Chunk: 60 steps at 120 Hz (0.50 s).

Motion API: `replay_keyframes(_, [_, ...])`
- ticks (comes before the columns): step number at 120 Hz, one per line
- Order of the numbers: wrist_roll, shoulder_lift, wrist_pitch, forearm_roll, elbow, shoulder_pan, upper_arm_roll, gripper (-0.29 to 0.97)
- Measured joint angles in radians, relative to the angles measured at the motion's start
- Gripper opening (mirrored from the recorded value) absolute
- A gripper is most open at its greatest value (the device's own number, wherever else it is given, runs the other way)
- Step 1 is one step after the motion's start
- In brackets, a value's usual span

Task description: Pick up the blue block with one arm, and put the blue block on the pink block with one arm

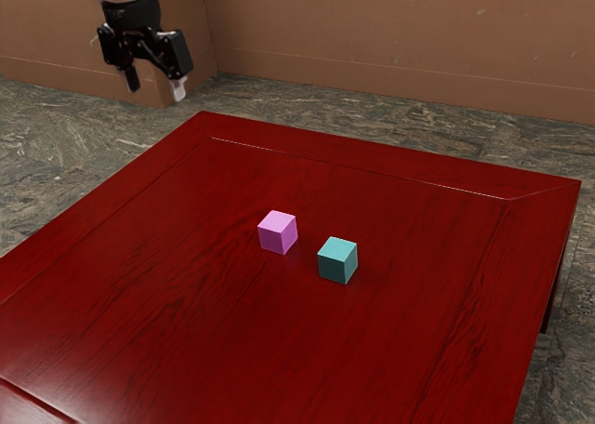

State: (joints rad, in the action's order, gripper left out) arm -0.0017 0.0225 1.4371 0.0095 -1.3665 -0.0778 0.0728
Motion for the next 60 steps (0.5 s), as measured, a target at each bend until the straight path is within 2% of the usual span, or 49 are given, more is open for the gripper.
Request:
replay_keyframes(26, [-0.001, -0.001, -0.056, 0.0, 0.009, -0.036, 0.005, 0.68])
replay_keyframes(32, [-0.001, -0.004, -0.074, 0.002, 0.07, -0.041, 0.001, 0.68])
replay_keyframes(42, [-0.002, -0.004, -0.11, 0.012, 0.216, -0.007, -0.052, 0.68])
replay_keyframes(60, [-0.003, 0.075, -0.131, 0.021, 0.25, -0.011, -0.114, 0.68])
